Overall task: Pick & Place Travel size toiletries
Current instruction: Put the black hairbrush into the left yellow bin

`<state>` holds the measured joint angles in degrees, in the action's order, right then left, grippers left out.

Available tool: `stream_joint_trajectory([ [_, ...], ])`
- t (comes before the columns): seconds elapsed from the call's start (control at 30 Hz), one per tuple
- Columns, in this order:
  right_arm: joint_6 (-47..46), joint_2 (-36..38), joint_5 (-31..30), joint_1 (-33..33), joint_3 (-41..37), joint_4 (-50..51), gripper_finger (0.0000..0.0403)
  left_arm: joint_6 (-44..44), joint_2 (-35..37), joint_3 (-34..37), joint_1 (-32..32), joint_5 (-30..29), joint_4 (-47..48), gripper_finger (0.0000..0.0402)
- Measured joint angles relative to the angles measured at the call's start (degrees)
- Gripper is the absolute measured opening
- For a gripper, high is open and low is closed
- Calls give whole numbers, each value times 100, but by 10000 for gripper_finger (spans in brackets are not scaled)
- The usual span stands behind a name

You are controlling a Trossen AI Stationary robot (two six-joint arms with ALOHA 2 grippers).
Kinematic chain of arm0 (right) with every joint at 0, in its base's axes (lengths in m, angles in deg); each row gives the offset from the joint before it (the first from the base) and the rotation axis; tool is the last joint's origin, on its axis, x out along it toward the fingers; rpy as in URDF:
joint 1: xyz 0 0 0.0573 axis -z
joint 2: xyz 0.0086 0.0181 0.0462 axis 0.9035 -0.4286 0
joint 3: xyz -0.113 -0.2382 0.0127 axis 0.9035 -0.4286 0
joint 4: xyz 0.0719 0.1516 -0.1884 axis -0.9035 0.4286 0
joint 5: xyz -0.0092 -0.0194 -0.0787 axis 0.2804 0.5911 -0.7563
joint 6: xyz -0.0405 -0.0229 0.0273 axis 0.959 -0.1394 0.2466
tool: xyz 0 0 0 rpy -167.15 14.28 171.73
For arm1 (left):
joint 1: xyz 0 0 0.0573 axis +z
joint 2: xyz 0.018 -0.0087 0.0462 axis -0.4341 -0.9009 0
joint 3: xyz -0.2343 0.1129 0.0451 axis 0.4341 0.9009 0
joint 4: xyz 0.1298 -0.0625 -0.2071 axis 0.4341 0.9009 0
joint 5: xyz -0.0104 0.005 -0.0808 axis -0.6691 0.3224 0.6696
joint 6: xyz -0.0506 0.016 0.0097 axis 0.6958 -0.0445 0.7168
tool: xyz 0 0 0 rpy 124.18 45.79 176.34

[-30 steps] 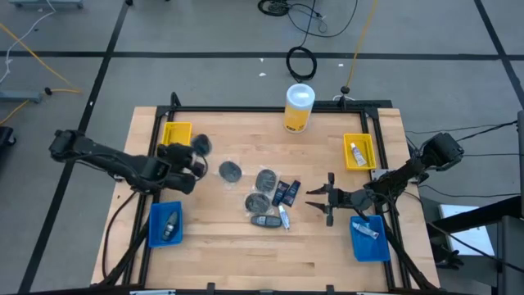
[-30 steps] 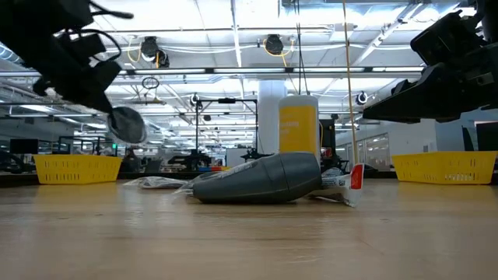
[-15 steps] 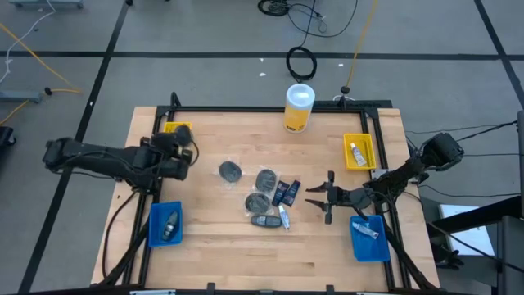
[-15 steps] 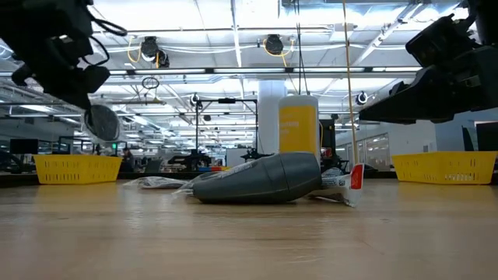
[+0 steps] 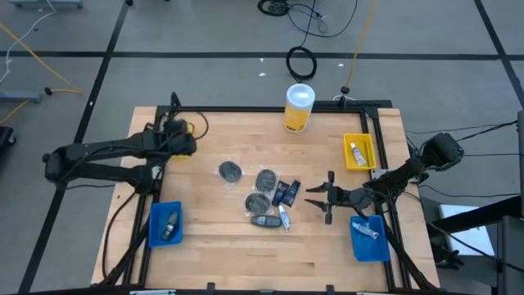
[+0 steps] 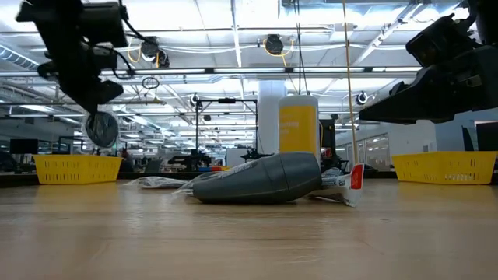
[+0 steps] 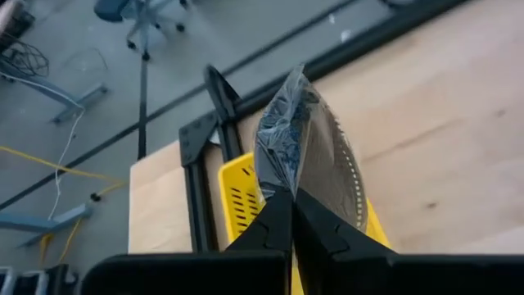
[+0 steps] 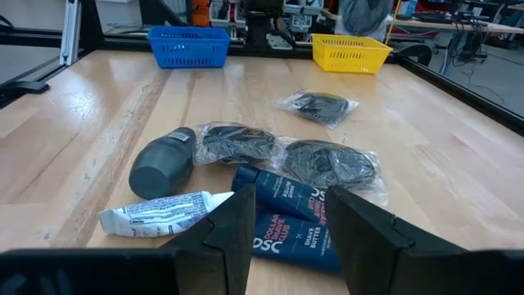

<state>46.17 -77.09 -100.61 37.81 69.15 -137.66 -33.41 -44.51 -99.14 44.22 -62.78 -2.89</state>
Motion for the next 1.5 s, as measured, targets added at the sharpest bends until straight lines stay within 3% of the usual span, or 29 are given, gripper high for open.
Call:
stream_joint_trajectory([
  [0.13, -133, 0, 0, 0, 1, 3, 139, -661, -361, 0, 568, 354, -323, 2],
  [0.53, -127, -2, 1, 0, 2, 4, 139, -706, -998, 4, 1438, 387, -331, 1],
  [0.97, -123, 0, -4, 33, 2, 4, 139, -1048, -996, -274, 1277, 607, -154, 1],
  [1.5, -140, 0, -7, 35, 2, 6, 139, -692, -1019, -326, 1206, 76, 83, 1],
])
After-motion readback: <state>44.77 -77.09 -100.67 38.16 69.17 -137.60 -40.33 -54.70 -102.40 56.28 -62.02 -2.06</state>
